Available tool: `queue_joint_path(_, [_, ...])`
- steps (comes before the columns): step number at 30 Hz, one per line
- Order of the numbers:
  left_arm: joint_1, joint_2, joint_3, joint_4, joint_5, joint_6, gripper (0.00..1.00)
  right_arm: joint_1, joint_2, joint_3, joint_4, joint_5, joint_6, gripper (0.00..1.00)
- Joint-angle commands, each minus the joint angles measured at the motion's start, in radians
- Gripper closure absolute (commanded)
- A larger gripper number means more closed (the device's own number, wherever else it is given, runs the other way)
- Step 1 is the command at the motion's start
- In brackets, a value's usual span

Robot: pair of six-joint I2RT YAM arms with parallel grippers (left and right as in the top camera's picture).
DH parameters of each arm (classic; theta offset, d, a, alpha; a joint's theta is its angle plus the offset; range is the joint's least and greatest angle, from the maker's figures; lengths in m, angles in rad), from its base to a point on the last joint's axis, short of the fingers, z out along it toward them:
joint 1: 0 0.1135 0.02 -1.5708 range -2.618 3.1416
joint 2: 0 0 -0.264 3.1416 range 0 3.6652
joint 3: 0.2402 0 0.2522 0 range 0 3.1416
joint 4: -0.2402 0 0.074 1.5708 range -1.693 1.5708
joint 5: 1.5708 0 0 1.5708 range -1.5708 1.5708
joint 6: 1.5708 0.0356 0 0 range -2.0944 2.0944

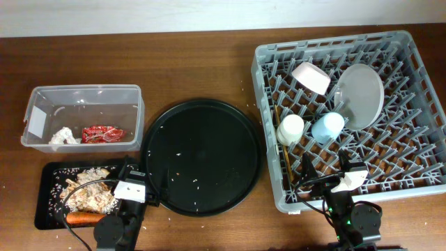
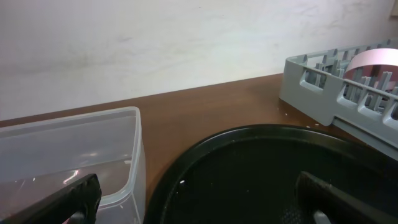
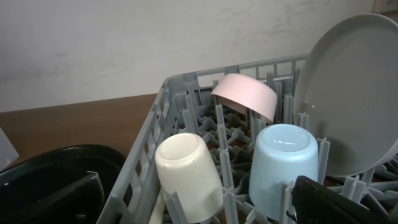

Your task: Sort waste into correct bins and load items into the dishwasher rack

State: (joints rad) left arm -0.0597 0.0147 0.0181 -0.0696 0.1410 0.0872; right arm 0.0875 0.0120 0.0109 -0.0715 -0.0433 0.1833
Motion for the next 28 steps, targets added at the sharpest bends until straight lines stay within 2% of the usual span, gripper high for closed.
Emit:
queue_joint_path(1, [0.004,-0.01,-0.009,0.002,-0.008,0.012,0.01,-0.005,-0.006,-0.005,-0.004,0.003,0.001,0.01])
queue_joint_path(6, [0.004,-0.01,-0.009,0.002,-0.008,0.012,0.01,-0.005,-0.006,-0.005,-0.004,0.003,-0.11,0.01])
queue_joint_path(28, [0.003,-0.01,-0.009,0.002,-0.008,0.012,0.01,-0.005,-0.006,-0.005,-0.004,0.005,-0.108,0.01])
